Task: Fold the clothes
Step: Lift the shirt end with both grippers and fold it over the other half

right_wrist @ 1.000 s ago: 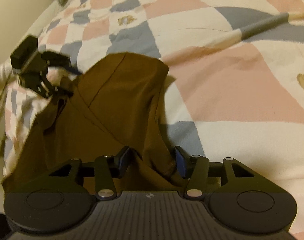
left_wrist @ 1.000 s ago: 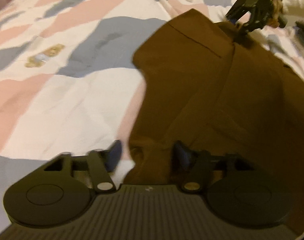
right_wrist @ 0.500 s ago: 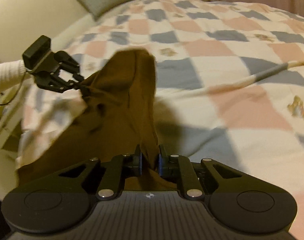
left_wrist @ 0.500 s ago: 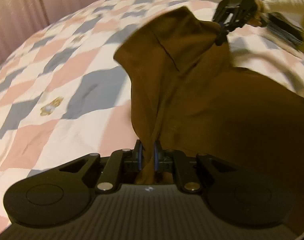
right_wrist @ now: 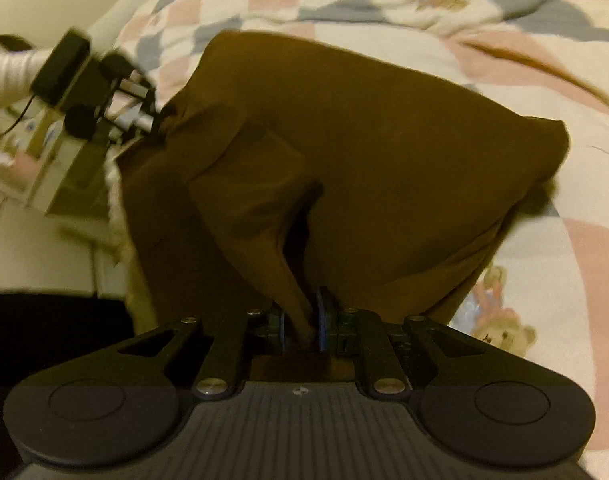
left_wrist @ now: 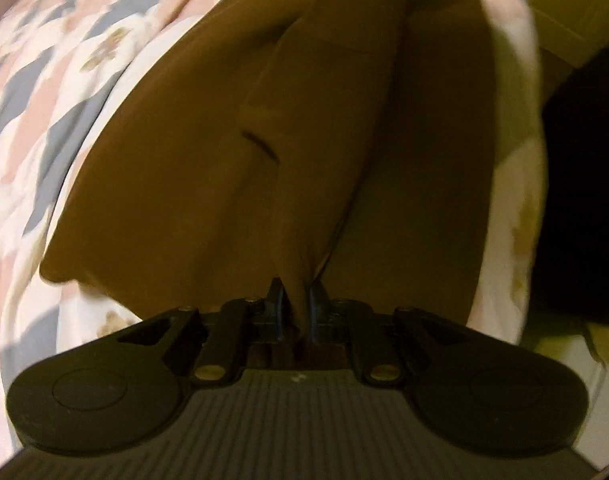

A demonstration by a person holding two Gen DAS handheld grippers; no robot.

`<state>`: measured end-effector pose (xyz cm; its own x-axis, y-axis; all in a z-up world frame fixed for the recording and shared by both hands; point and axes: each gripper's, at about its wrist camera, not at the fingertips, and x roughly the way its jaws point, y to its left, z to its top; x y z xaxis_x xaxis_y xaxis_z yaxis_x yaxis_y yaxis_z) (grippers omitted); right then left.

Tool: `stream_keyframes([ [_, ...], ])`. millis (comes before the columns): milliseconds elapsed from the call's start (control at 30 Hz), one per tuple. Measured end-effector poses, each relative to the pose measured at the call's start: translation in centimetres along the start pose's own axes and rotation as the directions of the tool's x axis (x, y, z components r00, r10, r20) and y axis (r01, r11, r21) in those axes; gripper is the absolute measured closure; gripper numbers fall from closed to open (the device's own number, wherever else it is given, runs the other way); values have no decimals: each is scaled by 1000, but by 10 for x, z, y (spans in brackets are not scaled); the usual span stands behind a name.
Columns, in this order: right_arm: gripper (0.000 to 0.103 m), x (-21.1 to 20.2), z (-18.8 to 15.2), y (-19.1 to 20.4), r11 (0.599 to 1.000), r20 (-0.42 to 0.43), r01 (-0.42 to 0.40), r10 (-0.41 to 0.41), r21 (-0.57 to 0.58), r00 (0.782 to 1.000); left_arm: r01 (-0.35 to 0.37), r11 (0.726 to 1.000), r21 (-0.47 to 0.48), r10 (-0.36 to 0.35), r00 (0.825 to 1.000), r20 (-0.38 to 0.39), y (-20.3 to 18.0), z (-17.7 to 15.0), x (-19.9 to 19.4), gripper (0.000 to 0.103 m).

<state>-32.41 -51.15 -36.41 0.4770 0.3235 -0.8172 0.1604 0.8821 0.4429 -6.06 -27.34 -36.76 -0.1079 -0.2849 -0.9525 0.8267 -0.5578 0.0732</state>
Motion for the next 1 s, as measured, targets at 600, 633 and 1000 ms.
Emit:
stream_keyframes([
  [600, 90, -21, -37, 76, 912, 118, 292, -269, -287, 956, -268, 949, 165, 271, 963, 4, -69, 9, -8, 95],
  [633, 90, -22, -39, 78, 913, 113, 288, -266, -289, 957, -269, 949, 163, 272, 962, 4, -74, 9, -12, 95],
  [1000, 90, -3, -68, 94, 915, 43, 253, -253, -314, 967, -298, 945, 137, 306, 951, -42, -98, 6, 8, 95],
])
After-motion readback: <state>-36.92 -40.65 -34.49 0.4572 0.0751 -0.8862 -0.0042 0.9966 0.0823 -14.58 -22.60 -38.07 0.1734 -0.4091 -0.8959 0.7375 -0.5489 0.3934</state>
